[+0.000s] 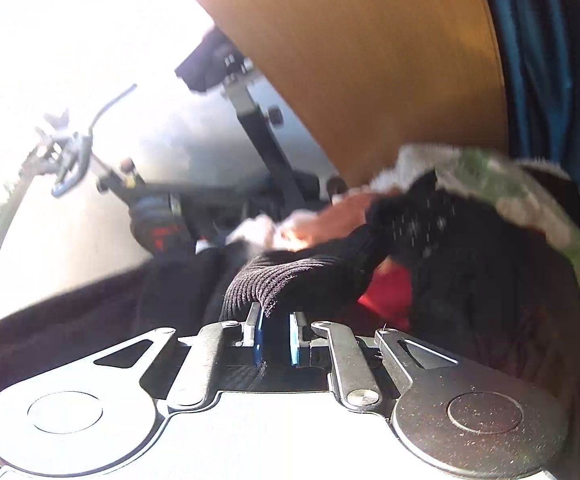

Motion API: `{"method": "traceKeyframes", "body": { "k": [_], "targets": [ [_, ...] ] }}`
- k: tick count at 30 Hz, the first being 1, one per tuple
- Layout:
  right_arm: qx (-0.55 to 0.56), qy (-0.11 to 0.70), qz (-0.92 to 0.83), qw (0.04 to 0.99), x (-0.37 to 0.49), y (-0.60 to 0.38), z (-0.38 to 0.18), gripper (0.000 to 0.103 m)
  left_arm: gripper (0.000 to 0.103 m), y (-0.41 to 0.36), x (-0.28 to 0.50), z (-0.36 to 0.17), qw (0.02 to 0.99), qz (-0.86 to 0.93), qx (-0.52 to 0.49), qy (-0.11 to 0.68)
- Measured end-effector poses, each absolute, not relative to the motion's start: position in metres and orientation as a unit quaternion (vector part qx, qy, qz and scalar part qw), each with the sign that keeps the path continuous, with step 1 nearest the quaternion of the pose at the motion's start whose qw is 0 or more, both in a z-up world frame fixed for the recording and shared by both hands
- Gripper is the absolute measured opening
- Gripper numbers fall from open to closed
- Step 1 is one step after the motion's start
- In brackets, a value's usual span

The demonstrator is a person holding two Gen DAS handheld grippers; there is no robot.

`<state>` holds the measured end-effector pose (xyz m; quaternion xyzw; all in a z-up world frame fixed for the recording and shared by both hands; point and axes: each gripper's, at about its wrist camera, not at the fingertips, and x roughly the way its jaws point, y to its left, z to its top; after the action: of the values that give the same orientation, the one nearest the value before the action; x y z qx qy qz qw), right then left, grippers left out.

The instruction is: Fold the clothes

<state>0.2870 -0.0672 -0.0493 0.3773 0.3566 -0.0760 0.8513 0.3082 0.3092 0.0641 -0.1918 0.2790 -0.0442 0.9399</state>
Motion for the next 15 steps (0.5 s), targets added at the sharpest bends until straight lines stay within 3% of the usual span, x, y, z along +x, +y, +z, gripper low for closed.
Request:
{"method": "traceKeyframes", "body": {
  "k": [2,6,12,13,15],
  "targets": [
    [0.372,0.327,-0.079,0.865,0.280,-0.074,-0.034,0.011,0.014,0.312,0.281,0.059,0.940,-0.035,-0.204,0.271],
    [0.325,0.350,-0.120,0.870,0.271,-0.070,-0.044,0.011,0.014,0.307,0.258,-0.008,0.902,-0.015,-0.222,0.370],
    [0.331,0.425,-0.156,0.828,0.252,-0.069,-0.109,0.011,0.017,0.292,0.252,-0.071,0.880,-0.045,-0.185,0.435],
    [0.331,0.437,-0.162,0.821,0.249,-0.069,-0.120,0.011,0.022,0.292,0.255,-0.073,0.877,-0.048,-0.180,0.443],
    [0.333,0.458,-0.170,0.807,0.243,-0.069,-0.140,0.012,0.044,0.296,0.261,-0.076,0.872,-0.044,-0.171,0.456]
  ]
}}
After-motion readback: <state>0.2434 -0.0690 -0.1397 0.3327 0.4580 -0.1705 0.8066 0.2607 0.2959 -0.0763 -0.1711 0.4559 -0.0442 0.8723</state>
